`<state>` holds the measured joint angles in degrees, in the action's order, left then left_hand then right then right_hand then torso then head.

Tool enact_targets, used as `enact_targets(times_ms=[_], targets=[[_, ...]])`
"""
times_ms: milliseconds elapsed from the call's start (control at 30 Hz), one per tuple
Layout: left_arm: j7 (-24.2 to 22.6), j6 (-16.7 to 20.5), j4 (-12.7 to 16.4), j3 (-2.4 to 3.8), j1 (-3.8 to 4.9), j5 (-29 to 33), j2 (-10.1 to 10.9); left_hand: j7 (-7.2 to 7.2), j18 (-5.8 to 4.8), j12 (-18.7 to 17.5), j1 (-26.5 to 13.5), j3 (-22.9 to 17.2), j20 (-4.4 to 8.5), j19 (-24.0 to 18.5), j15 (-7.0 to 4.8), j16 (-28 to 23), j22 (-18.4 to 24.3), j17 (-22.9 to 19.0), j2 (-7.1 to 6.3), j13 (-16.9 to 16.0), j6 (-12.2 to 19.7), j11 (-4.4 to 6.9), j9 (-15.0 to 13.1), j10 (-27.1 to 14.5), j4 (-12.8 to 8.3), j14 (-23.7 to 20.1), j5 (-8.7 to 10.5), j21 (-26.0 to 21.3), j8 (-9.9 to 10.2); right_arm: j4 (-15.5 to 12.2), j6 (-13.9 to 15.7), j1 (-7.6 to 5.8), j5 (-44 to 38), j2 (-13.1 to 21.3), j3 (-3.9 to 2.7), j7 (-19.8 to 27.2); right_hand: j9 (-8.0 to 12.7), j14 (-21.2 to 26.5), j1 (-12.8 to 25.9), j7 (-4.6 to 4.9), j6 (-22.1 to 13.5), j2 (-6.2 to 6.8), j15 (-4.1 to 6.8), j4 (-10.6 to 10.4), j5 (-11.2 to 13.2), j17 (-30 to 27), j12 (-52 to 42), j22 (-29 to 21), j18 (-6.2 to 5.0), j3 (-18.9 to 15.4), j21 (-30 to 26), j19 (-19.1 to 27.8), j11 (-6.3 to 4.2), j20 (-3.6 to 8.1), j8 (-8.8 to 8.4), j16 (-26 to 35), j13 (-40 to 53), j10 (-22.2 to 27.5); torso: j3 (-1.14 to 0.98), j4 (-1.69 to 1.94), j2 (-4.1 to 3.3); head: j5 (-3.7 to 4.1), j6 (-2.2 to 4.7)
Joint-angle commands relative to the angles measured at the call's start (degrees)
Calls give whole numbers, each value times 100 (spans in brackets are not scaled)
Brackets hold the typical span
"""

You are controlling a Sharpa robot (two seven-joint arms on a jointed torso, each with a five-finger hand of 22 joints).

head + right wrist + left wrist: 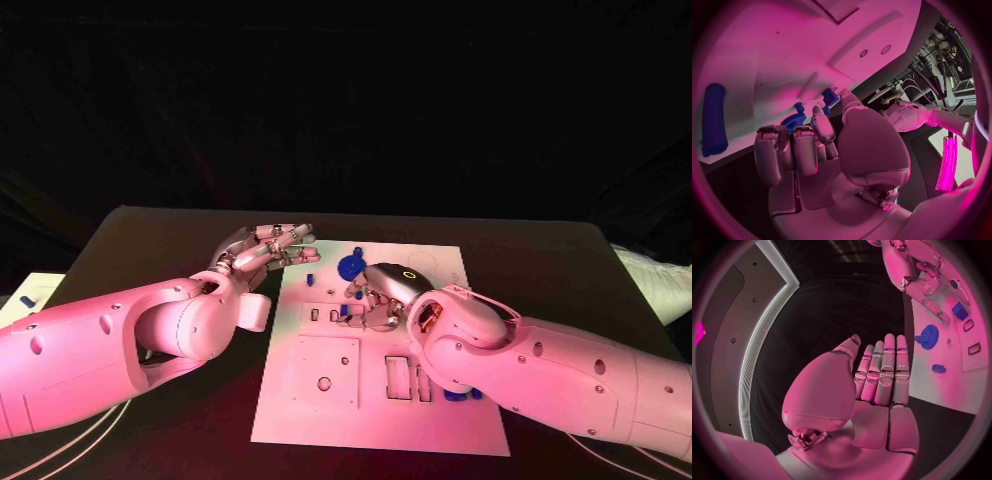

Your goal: Assemble the parts on the task board

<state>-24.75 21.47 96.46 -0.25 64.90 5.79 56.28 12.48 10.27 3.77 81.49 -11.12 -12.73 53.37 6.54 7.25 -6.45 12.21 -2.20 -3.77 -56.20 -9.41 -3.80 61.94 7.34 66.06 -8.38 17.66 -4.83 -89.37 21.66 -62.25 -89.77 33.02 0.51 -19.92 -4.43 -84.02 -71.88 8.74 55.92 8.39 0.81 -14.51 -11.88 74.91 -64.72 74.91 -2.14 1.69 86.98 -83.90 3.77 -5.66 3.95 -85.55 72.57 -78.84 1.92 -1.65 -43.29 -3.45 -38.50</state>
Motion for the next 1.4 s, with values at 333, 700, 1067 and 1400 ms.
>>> enact_targets(times_ms=[333, 700, 1067, 1400], targets=[[894, -104, -62, 2, 6, -1018, -34, -285, 25, 294, -261, -50, 585, 1584, -596, 1569, -585, 1037, -55, -138, -274, 439, -18, 891, 12, 1999, 22, 1171, -7, -716, 548, -387, 1934, 1169, -221, 2107, 1, -343, -111, 44, -191, -206, -84, -200, -96, 327, 289, 631, -11, -354, -161, 106, 44, -74, -17, 151, -213, 205, -25, -51, 48, -69, 17], [4439, -1499, -388, 9, 351, -3853, -297, -664, -483, 2242, -1749, 716, 939, 2702, -914, 7872, -4901, 7252, 97, -1842, -637, 776, -236, 1765, 945, 2285, 573, 5054, -372, -909, 547, -879, 3944, 2222, -243, 2216, -28, -304, -418, 3, -107, -518, -41, -20, -456, 133, 326, 485, -47, -383, -254, 213, -2, -39, -9, 280, -281, 207, -117, -168, 147, -148, -1], [6201, -2483, -795, 9, 890, -6019, -1018, -882, -745, 6137, -1403, 1664, 1020, 3038, -1030, 8275, -6981, 7779, 385, -5730, -531, 980, -1357, 1478, 920, 2394, 507, 6523, -1685, -813, 525, -924, 3874, 2537, -230, 1743, -42, -267, -418, -13, -59, -531, -29, -17, -576, -41, 399, 358, -79, -468, -330, 309, -15, -27, 6, 389, -348, 230, -135, -201, 168, -205, 9], [6674, -2879, -1037, 8, 1067, -6600, -1506, -996, -826, 6620, -1536, 2250, 1089, 3204, -1115, 8275, -7436, 7779, 614, -6262, -110, 1083, -2461, 1618, 933, 2394, 555, 6768, -2681, -765, 520, -922, 3683, 2503, -208, 1545, -52, -259, -419, -24, -25, -541, -20, -21, -622, -85, 413, 334, -84, -508, -347, 324, -26, -20, 17, 422, -366, 229, -129, -193, 157, -210, -19]])
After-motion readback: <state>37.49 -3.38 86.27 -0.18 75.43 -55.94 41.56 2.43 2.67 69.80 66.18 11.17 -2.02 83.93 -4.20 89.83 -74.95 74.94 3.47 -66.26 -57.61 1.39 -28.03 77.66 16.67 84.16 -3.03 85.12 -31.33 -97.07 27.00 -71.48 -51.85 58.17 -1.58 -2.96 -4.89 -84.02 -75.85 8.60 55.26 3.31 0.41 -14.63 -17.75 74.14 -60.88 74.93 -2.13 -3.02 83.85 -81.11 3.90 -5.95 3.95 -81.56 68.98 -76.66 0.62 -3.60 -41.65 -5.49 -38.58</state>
